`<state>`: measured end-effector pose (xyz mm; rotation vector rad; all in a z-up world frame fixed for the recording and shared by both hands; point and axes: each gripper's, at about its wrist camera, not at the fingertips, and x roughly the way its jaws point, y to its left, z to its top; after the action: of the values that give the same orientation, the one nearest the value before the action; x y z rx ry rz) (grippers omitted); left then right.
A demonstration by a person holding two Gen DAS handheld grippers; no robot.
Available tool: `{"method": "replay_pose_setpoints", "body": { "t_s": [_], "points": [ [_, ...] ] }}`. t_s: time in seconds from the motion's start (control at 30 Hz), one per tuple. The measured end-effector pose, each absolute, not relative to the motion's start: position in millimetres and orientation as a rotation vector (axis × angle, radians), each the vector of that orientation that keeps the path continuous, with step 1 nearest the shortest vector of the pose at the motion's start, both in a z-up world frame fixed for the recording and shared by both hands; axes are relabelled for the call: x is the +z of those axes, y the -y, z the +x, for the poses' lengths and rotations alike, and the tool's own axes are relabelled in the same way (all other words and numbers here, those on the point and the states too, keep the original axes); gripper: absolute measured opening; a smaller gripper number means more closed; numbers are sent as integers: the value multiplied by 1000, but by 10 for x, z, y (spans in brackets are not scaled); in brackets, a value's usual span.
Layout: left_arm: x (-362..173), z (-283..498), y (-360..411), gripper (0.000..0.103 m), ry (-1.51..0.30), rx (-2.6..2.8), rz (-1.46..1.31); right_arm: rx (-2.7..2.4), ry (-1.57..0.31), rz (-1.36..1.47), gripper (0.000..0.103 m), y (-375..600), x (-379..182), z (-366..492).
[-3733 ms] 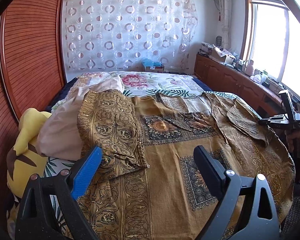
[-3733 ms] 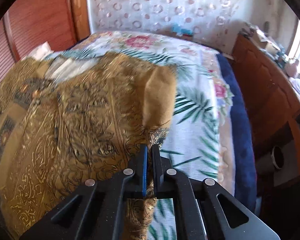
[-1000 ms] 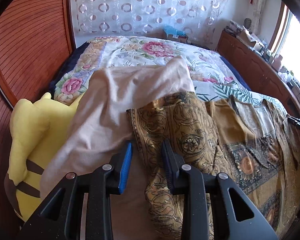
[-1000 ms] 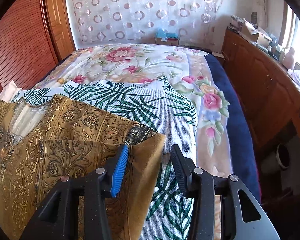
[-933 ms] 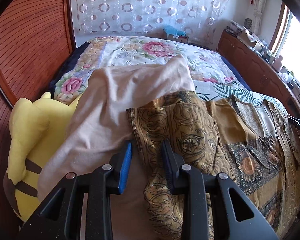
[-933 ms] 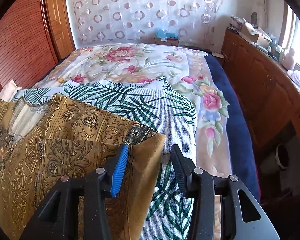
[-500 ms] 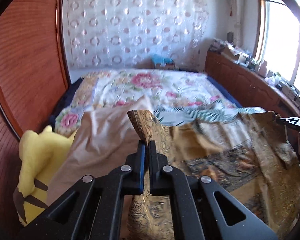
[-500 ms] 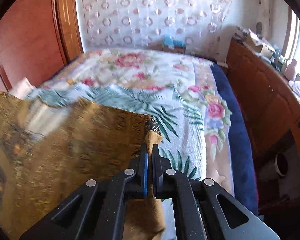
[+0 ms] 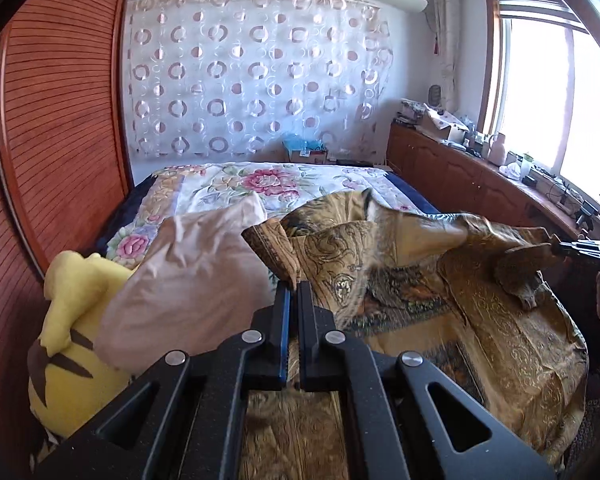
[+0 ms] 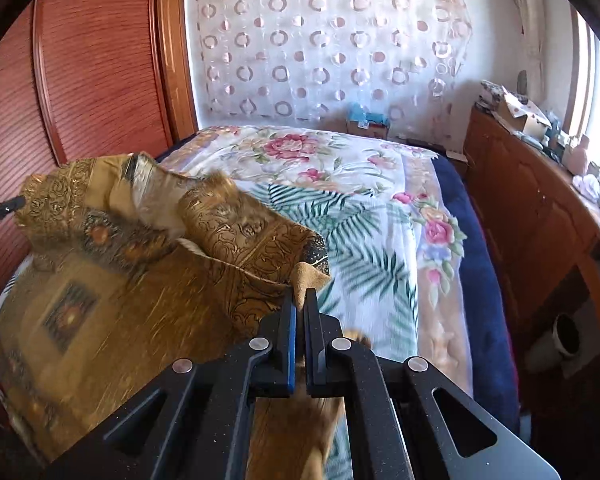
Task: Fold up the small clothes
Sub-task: 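Lift the golden shirt with both grippers, raising it off the bed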
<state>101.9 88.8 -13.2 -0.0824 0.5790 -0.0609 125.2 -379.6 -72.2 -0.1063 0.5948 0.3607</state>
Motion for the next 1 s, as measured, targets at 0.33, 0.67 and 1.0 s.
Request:
{"method": "replay_pose_setpoints", "body": {
  "t_s": [0.33, 0.67, 1.0],
  "points": [
    [-419, 245, -1162, 4, -617, 13, -155, 350, -616, -40, 2, 4179, -911, 289],
    [-495, -242, -1251, 4, -654, 35, -173, 323, -690, -109, 2, 4358, -751, -235],
    [-579, -315, -1338, 8, -698, 27, -171, 311, -743, -83, 3, 4385, -1029, -81]
  ]
}}
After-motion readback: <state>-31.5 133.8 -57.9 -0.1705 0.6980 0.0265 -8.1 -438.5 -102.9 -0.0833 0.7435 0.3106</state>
